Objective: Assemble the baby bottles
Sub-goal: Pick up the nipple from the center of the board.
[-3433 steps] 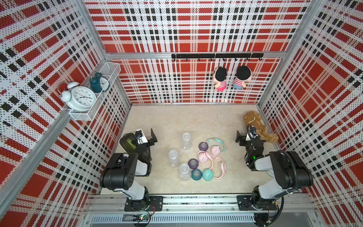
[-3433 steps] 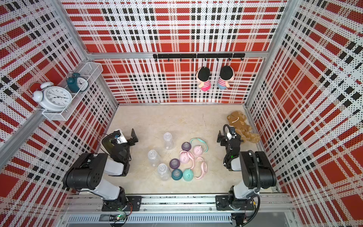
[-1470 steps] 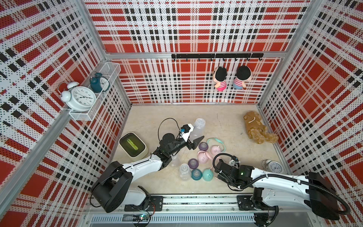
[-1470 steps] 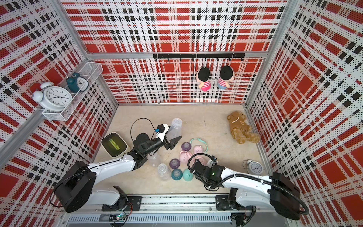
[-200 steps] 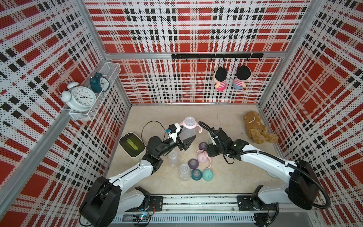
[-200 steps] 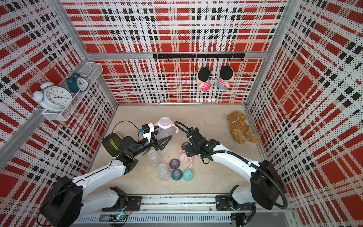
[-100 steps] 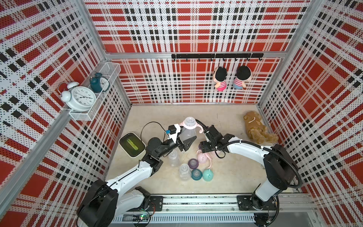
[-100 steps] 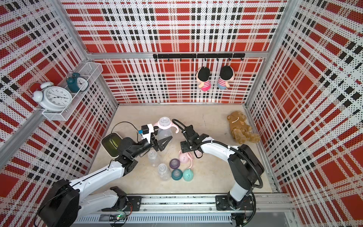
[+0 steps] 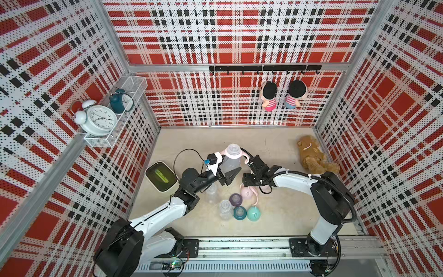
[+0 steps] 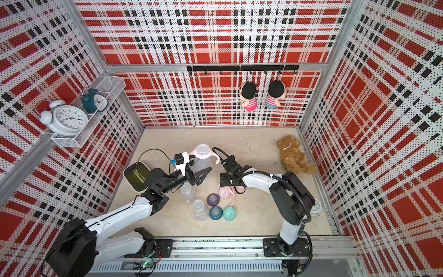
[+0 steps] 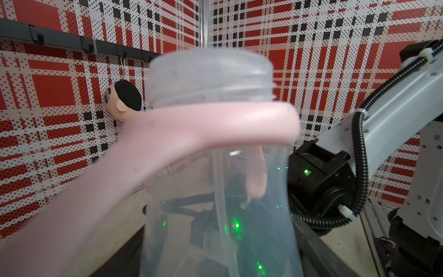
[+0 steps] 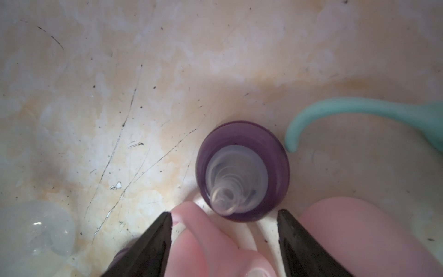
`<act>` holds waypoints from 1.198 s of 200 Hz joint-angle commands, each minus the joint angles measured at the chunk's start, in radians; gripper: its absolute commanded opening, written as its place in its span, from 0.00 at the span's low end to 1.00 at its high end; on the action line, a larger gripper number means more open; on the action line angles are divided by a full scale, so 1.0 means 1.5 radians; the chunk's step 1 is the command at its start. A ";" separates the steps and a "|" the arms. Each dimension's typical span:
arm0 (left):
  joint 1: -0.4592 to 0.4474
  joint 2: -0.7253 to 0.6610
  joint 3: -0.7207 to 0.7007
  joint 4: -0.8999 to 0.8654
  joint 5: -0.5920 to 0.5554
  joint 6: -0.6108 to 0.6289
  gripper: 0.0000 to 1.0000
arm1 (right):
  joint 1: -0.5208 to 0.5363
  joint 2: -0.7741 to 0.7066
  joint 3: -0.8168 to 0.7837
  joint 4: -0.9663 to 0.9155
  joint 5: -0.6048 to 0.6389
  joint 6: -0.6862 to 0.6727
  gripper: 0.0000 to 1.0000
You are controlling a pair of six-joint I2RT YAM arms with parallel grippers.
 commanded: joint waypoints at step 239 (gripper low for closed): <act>-0.008 -0.015 0.008 -0.017 -0.029 0.037 0.00 | 0.030 0.162 0.158 -0.127 0.151 -0.039 0.73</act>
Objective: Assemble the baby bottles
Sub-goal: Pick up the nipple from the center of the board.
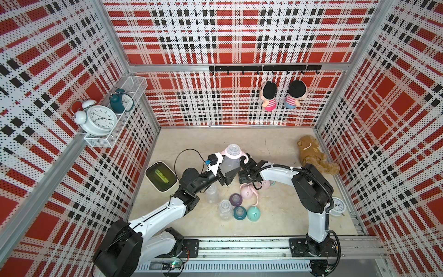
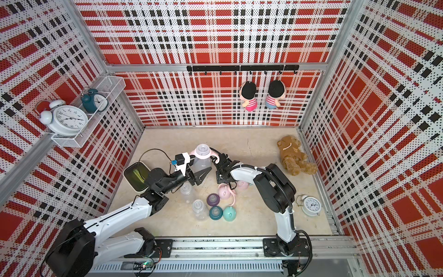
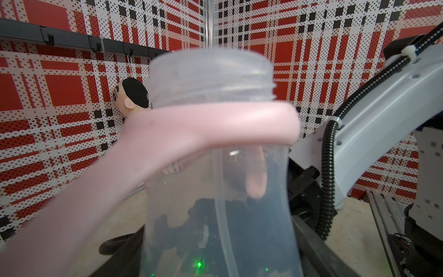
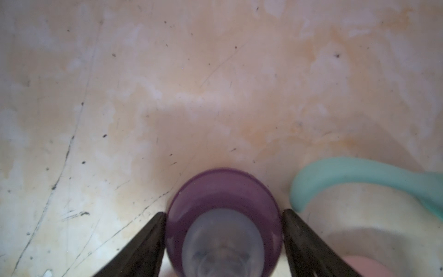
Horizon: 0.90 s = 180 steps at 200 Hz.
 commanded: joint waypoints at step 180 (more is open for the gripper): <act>0.051 0.034 -0.027 0.137 0.058 -0.041 0.00 | -0.095 -0.202 0.024 -0.112 -0.026 -0.147 0.62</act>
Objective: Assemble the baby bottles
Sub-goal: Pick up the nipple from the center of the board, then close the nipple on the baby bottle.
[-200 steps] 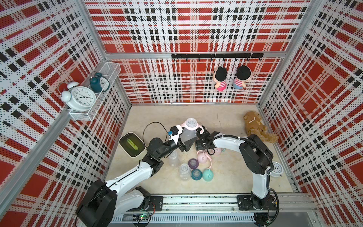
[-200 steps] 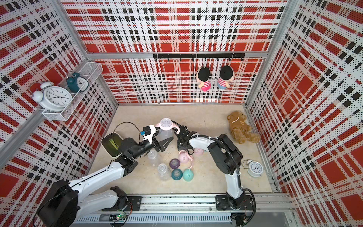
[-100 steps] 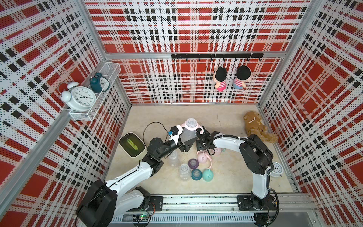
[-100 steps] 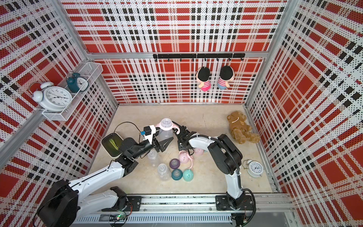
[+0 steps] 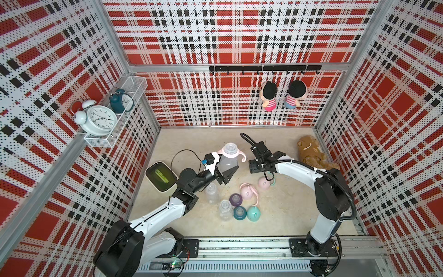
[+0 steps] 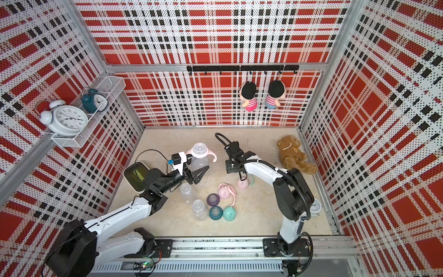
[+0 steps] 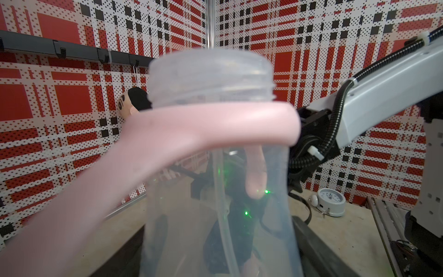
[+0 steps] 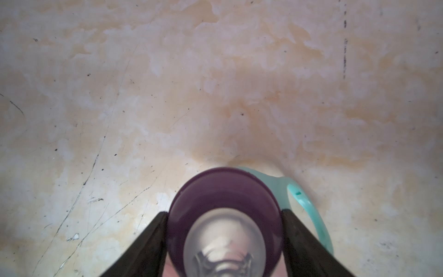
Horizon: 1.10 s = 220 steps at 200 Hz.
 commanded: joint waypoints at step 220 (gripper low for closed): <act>-0.030 0.156 -0.020 0.233 0.063 0.014 0.00 | 0.058 -0.128 0.522 -0.518 -0.178 -0.111 0.63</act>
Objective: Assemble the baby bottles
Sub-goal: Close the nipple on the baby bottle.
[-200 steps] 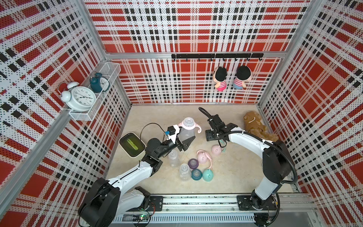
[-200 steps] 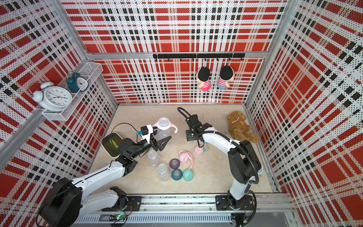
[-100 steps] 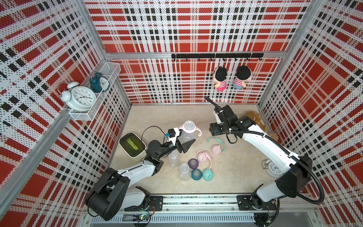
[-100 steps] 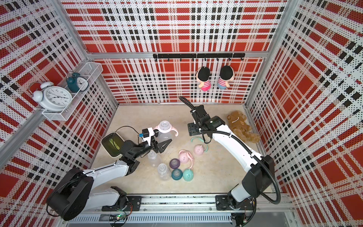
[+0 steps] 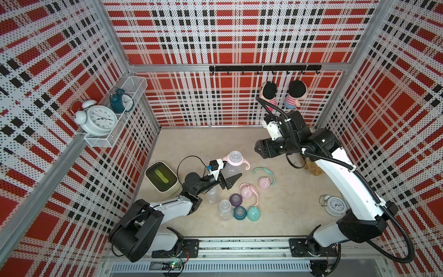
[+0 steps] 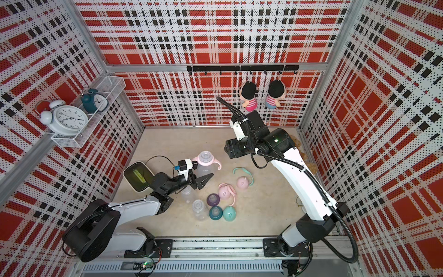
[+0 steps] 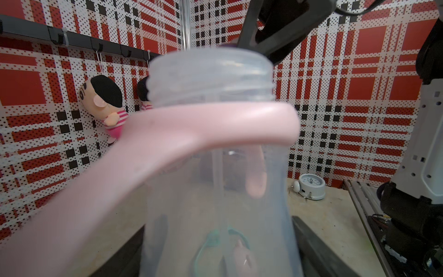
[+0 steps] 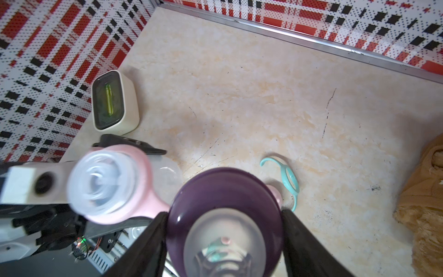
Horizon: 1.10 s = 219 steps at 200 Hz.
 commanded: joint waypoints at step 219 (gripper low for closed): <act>-0.084 -0.023 0.047 -0.135 -0.120 0.163 0.00 | 0.111 0.052 0.032 -0.099 -0.017 0.016 0.63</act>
